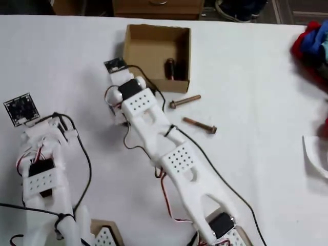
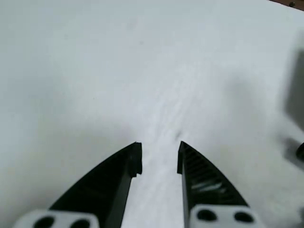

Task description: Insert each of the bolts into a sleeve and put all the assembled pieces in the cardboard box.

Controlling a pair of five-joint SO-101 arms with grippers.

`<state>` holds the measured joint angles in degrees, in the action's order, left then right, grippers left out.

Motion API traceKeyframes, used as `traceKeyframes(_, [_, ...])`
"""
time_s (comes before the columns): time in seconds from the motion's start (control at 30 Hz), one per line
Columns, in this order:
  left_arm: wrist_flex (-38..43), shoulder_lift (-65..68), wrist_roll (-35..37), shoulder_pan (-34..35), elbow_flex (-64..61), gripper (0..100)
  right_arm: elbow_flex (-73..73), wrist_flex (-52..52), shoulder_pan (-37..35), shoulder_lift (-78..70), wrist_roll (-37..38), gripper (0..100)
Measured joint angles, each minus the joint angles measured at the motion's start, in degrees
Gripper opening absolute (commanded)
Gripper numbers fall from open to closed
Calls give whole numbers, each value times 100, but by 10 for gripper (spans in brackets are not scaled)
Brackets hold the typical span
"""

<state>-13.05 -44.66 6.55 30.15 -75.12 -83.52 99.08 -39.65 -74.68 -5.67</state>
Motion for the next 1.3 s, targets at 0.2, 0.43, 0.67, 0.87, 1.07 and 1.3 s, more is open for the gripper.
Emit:
traceKeyframes(0.2, [0,0,0,0,0,146,589,70,26,325,1591,21])
traceKeyframes(0.43, [0,0,0,-9,0,146,1284,70,35,633,2163,99])
traceKeyframes(0.67, [0,0,0,-273,0,146,1442,88,0,677,2224,155])
traceKeyframes(0.87, [0,0,0,-273,0,146,1459,88,-9,677,2233,38])
traceKeyframes(1.07, [0,0,0,-281,0,146,1468,88,79,677,2233,22])
traceKeyframes(1.3, [0,0,0,-281,0,146,1468,88,79,677,2233,22])
